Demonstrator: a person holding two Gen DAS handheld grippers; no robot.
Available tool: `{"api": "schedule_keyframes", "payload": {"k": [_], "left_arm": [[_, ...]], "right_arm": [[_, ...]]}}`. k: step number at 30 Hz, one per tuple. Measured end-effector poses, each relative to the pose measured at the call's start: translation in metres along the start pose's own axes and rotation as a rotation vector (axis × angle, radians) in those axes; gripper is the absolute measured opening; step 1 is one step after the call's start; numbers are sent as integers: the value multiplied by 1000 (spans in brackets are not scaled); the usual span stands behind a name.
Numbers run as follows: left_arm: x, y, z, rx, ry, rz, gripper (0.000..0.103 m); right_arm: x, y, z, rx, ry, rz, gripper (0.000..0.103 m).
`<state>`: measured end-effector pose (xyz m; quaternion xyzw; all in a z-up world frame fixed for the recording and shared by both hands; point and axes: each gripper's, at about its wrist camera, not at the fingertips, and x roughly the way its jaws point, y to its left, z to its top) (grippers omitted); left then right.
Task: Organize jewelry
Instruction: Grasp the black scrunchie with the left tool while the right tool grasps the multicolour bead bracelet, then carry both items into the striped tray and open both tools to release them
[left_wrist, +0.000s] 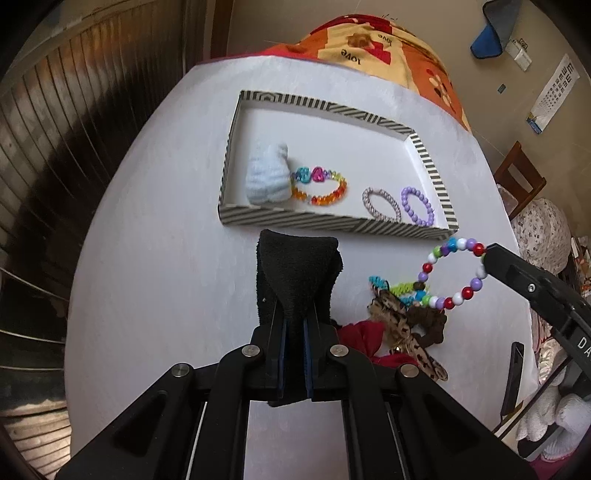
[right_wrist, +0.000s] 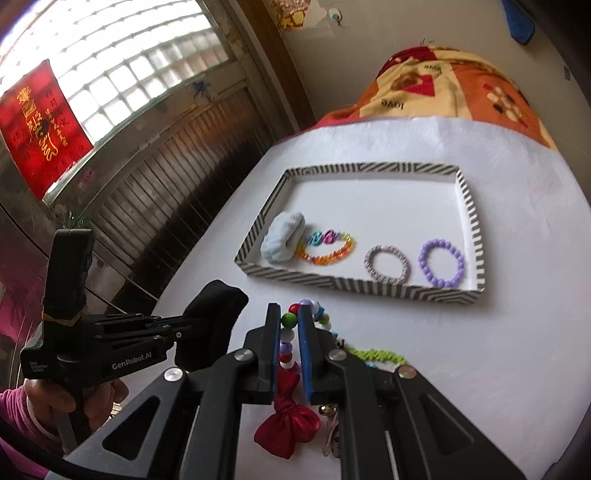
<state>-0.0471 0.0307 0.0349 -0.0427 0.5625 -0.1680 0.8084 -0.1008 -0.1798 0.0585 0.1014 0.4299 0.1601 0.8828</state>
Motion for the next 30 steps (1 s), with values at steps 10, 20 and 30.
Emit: {"api": "schedule_keyframes", "payload": {"k": [10, 20, 30], "left_arm": [[-3, -11, 18, 25, -25, 16, 0], [2, -18, 47, 53, -48, 61, 0], [12, -19, 85, 53, -67, 111, 0]], "right_arm": [[-11, -16, 7, 10, -14, -40, 10], [-10, -33, 24, 16, -10, -60, 10], [0, -53, 56, 4, -6, -77, 10]]}}
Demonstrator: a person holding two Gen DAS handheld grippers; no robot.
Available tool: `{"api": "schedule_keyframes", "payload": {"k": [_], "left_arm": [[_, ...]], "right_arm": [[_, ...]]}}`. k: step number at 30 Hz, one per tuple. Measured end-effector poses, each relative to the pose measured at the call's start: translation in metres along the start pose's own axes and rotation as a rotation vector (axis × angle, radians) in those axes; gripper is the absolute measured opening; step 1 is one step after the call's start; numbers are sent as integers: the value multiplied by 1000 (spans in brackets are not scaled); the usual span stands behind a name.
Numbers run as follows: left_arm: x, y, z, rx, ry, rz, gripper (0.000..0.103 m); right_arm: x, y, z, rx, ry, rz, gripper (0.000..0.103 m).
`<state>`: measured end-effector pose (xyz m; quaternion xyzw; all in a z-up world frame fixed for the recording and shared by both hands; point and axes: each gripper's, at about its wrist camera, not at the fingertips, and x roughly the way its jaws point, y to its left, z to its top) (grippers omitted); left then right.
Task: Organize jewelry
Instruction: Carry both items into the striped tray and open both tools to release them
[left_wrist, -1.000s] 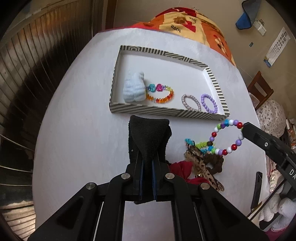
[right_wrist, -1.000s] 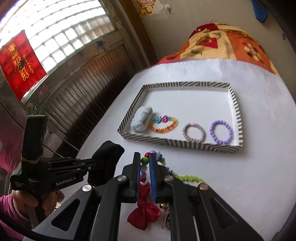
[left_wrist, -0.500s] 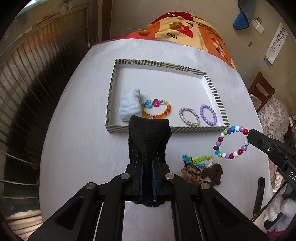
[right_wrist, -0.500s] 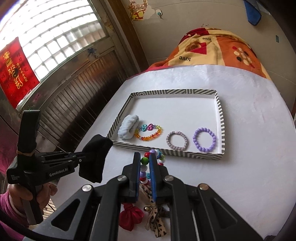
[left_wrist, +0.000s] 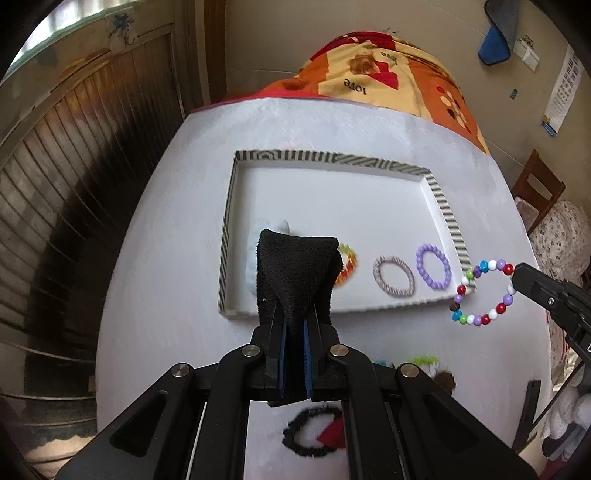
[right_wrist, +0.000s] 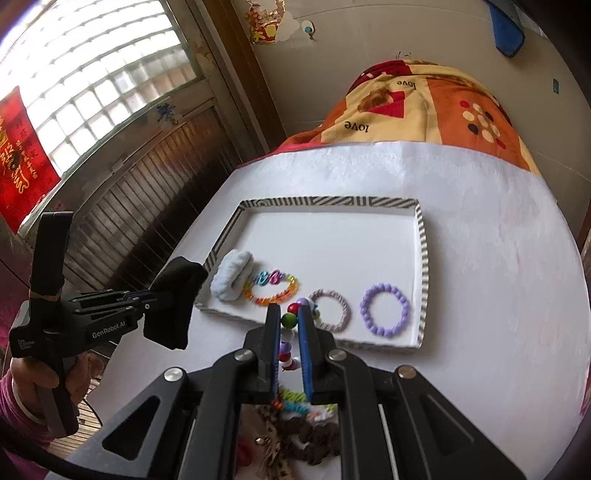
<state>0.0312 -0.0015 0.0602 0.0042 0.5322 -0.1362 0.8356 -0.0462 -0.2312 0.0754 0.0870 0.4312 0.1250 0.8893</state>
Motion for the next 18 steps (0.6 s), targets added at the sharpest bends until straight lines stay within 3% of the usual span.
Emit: {"api": "schedule_keyframes", "payload": {"k": [18], "left_arm": [[67, 5, 79, -55, 45, 90, 0]], "right_arm": [[96, -39, 63, -10, 100, 32, 10]]}}
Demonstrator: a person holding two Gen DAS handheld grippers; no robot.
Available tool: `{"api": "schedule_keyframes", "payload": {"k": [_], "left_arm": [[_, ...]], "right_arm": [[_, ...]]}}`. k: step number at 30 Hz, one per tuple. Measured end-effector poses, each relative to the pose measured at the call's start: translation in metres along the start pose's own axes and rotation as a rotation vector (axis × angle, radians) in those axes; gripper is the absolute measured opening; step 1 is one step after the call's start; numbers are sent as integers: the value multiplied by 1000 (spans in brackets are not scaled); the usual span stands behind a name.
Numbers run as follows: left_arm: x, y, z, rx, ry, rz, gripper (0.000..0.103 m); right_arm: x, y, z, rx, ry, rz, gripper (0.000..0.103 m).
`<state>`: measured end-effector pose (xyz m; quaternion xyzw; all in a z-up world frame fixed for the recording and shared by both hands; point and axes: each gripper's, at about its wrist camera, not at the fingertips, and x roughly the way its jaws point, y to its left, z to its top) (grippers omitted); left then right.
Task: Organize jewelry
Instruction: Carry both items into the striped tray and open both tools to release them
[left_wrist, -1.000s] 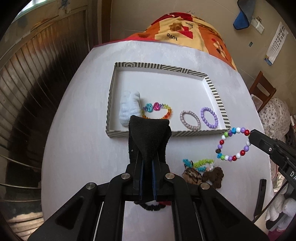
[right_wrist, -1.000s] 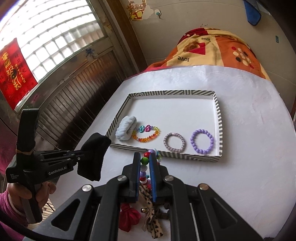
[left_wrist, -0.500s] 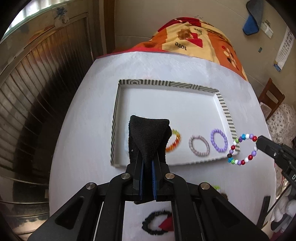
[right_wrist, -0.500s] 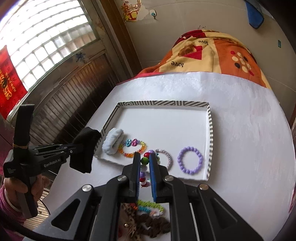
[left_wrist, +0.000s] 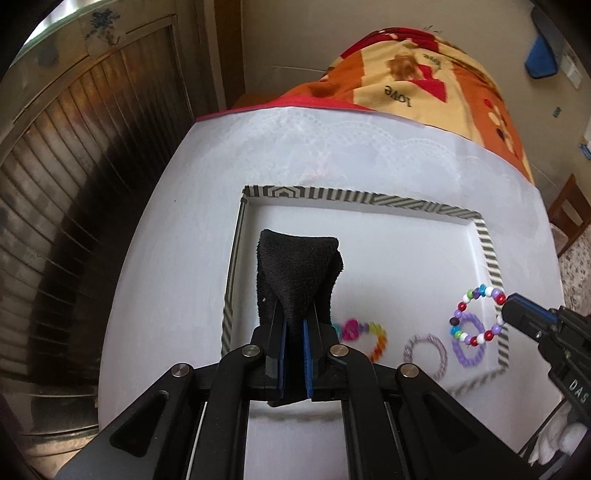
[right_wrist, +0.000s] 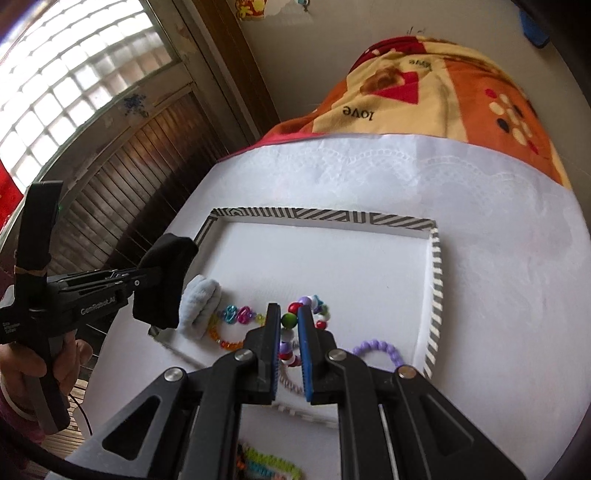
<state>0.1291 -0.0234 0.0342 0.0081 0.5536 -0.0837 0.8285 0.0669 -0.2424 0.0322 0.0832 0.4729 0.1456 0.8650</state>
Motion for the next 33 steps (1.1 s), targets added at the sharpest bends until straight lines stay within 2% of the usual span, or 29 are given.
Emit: {"api": "schedule_keyframes", "payload": {"k": [11, 21, 30, 33], "left_arm": [[46, -8, 28, 1, 37, 29, 0], [82, 0, 41, -26, 69, 54, 0], [92, 21, 44, -79, 77, 120, 0], [89, 21, 41, -82, 71, 101, 0]], "right_arm": [[57, -21, 22, 9, 52, 28, 10], [74, -80, 14, 99, 89, -92, 10], [75, -97, -4, 102, 108, -224, 10], [75, -99, -8, 128, 102, -195, 10]]}}
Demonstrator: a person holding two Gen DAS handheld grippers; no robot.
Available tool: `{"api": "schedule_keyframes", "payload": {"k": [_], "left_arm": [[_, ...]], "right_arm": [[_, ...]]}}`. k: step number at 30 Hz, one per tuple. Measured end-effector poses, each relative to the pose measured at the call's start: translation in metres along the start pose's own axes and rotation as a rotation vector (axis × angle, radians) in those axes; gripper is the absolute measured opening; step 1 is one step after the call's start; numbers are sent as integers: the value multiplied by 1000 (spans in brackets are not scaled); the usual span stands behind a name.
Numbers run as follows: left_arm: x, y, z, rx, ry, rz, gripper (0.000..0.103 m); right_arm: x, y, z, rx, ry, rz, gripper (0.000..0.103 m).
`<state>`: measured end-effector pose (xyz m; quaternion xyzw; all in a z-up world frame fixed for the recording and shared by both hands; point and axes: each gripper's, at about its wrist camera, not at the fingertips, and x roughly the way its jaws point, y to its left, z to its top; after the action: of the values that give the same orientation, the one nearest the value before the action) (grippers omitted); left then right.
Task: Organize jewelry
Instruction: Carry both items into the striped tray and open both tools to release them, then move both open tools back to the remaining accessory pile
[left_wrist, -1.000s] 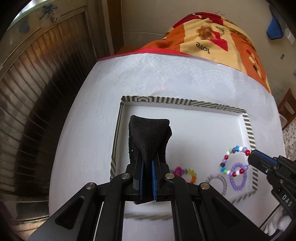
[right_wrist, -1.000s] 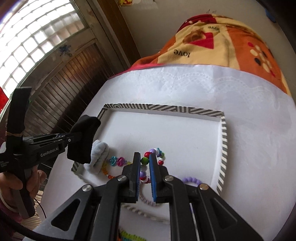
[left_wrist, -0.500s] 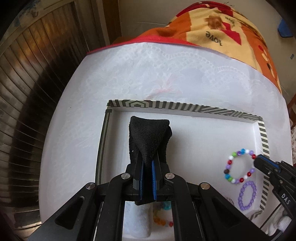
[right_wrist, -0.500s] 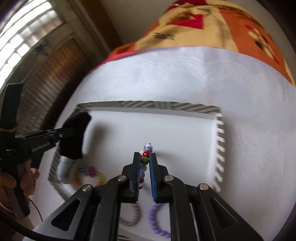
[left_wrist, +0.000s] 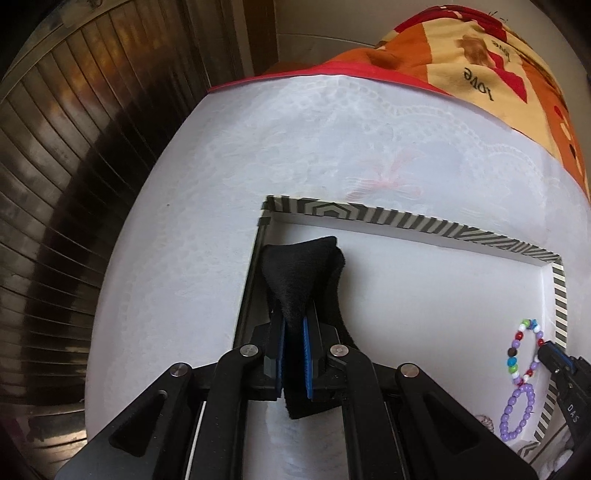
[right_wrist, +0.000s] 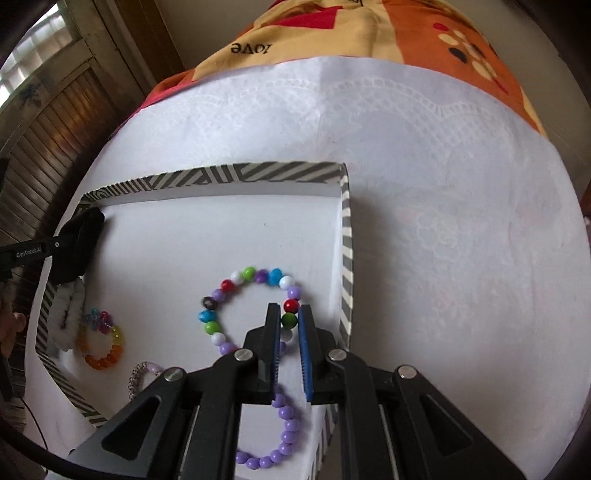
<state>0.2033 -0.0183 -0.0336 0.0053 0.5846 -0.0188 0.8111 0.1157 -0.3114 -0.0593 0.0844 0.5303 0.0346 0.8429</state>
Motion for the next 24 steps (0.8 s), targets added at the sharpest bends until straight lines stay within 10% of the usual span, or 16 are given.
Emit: {"api": "schedule_keyframes", "payload": {"k": [24], "left_arm": [[-89, 0, -83, 49, -77, -70, 12]], "right_arm": [[-105, 55, -59, -5, -122, 76, 44]]}}
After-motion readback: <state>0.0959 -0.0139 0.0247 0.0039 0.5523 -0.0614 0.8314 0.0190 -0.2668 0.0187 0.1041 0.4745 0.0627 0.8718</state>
